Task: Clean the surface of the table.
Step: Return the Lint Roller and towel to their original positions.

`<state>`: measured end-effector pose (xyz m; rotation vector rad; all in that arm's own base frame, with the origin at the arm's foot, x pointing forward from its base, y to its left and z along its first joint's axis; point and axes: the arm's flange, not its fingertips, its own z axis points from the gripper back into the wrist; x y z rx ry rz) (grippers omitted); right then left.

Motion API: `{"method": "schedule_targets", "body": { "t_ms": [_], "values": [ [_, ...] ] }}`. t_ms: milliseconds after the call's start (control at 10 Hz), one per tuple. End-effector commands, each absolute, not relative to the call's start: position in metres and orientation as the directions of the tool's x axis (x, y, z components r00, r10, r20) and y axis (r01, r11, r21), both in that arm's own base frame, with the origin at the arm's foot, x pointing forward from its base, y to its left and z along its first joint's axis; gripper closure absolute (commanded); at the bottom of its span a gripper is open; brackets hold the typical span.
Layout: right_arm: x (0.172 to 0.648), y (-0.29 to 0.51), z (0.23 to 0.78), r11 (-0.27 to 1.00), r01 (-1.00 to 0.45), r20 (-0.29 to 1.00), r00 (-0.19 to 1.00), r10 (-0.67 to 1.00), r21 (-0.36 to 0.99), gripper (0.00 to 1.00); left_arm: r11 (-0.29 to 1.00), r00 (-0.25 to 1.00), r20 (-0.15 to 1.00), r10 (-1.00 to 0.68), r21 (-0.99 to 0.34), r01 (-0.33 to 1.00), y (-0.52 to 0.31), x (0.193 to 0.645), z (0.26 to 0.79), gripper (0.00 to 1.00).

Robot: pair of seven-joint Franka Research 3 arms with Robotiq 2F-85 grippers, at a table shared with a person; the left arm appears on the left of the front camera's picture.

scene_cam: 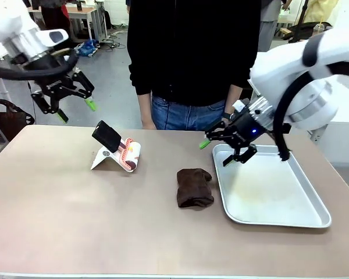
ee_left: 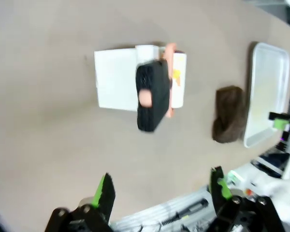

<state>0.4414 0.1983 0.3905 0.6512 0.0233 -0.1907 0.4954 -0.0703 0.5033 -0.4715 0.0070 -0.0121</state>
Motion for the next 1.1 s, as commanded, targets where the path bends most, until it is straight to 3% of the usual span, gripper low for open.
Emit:
{"method": "schedule_targets", "body": {
  "t_ms": [0, 400, 700, 1000],
  "values": [
    [0.416, 0.164, 0.403, 0.713, 0.182, -0.121, 0.983, -0.137, 0.677, 0.0, 0.832, 0.995, 0.07, -0.064, -0.547, 0.092, -0.051, 0.449, 0.499, 0.0],
    [0.367, 0.071, 0.422, 0.525, 0.217, -0.189, 0.976, -0.106, 0.823, 0.0, 0.679, 0.992, 0.128, 0.001, -0.728, 0.093, 0.0, 0.381, 0.482, 0.0],
    [0.35, 0.011, 0.424, 0.395, 0.211, -0.205, 0.977, -0.059, 0.894, 0.0, 0.568, 0.987, 0.136, 0.086, -0.821, 0.064, 0.041, 0.379, 0.465, 0.0],
    [0.36, -0.042, 0.406, 0.168, 0.237, -0.234, 0.972, -0.035, 0.957, 0.0, 0.344, 0.977, 0.136, 0.166, -0.936, 0.072, 0.103, 0.383, 0.446, 0.0]
  ]
}}
